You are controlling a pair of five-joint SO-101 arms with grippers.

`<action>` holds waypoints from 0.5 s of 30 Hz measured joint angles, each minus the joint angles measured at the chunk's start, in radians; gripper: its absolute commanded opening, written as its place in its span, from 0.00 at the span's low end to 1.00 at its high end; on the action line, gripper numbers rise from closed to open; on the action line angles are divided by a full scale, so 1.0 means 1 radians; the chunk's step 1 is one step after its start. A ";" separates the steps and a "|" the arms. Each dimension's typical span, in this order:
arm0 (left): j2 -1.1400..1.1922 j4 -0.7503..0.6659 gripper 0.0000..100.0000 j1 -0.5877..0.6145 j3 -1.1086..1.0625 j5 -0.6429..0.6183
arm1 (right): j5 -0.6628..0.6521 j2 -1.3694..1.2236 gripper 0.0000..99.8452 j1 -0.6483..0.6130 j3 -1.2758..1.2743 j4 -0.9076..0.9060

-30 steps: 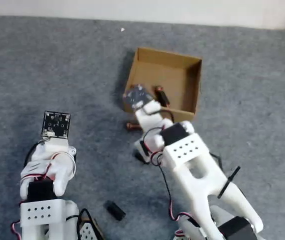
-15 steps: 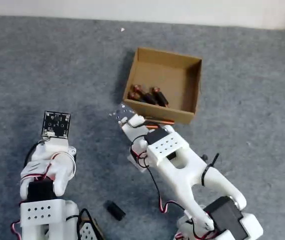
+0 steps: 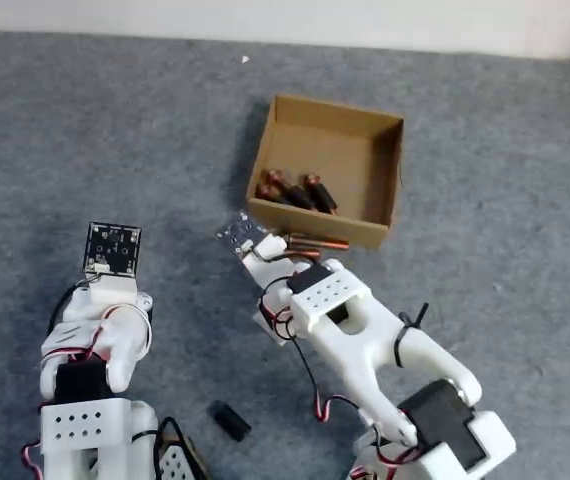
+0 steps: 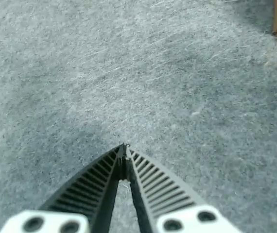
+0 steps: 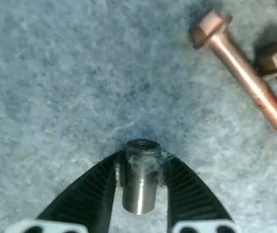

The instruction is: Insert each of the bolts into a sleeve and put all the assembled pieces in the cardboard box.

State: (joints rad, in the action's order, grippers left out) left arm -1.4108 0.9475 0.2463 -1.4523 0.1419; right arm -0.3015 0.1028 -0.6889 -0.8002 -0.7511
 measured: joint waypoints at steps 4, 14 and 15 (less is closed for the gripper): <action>0.000 0.000 0.01 0.000 0.000 0.000 | -0.037 -0.055 0.06 0.002 0.026 -0.017; 0.000 0.000 0.01 0.000 0.000 0.000 | -0.058 -0.048 0.01 0.029 0.120 -0.183; 0.000 0.000 0.01 0.000 0.000 0.000 | -0.058 -0.012 0.01 0.041 0.120 -0.196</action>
State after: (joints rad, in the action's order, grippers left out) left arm -1.4108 0.9475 0.2463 -1.4523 0.1419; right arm -0.3598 0.0905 -0.6475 -0.6805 -0.9475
